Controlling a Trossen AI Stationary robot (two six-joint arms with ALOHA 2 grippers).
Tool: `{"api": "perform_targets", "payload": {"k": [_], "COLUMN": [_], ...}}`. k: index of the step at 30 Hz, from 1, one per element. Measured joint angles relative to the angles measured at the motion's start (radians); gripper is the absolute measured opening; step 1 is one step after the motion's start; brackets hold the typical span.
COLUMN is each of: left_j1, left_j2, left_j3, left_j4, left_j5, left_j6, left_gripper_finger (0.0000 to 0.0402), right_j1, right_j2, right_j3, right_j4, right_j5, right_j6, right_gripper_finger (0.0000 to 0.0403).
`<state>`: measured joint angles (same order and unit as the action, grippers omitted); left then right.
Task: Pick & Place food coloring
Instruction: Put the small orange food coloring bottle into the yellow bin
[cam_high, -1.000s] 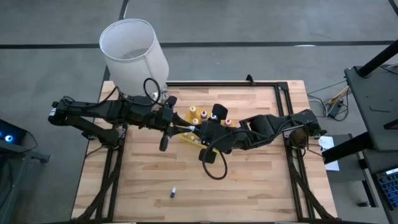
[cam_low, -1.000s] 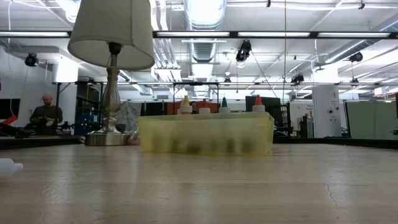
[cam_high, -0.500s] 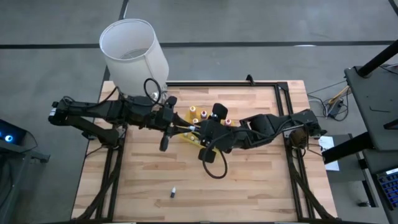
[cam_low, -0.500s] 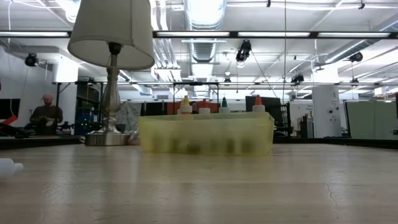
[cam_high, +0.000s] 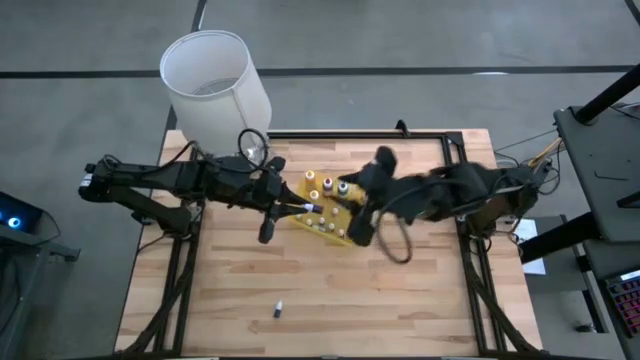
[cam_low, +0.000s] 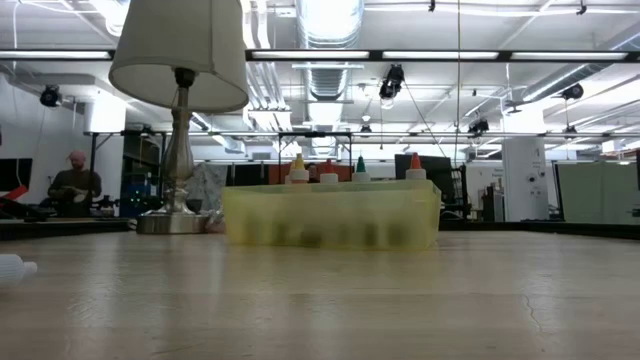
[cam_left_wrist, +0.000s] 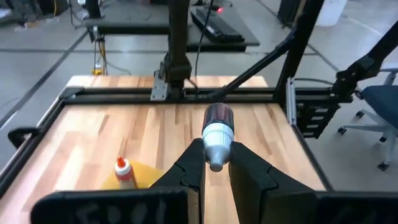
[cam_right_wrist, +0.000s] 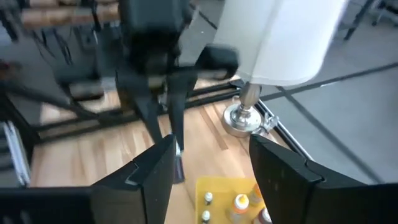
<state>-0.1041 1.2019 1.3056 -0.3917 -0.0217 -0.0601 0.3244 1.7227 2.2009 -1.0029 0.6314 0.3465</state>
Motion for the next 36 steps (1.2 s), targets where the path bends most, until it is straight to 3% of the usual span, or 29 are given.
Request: {"api": "perform_targets", "payload": {"k": [9,19,25,36], "left_j1": [0.045,0.110,0.145,0.192], "left_j2": [0.104,0.332,0.472,0.654], "left_j3": [0.032,0.297,0.414,0.463], "left_j4": [-0.014,-0.278,-0.368,-0.429], "left_j5": [0.021,0.029,0.029,0.028], "left_j6": [-0.027,0.024,0.063,0.069], "left_gripper_finger": [0.0028,0.0028,0.0028,0.0028], "right_j1": [0.000,0.000,0.000,-0.001], "right_j2": [-0.130,-0.228,-0.238,-0.233], "right_j3": [0.000,0.000,0.000,-0.011], "right_j4": [-0.022,-0.070,-0.116,-0.210], "right_j5": [0.001,0.001,0.027,0.028], "right_j6": [0.110,0.108,0.107,0.118], "right_gripper_finger": [0.0195,0.0180,0.0175,0.0175]}}
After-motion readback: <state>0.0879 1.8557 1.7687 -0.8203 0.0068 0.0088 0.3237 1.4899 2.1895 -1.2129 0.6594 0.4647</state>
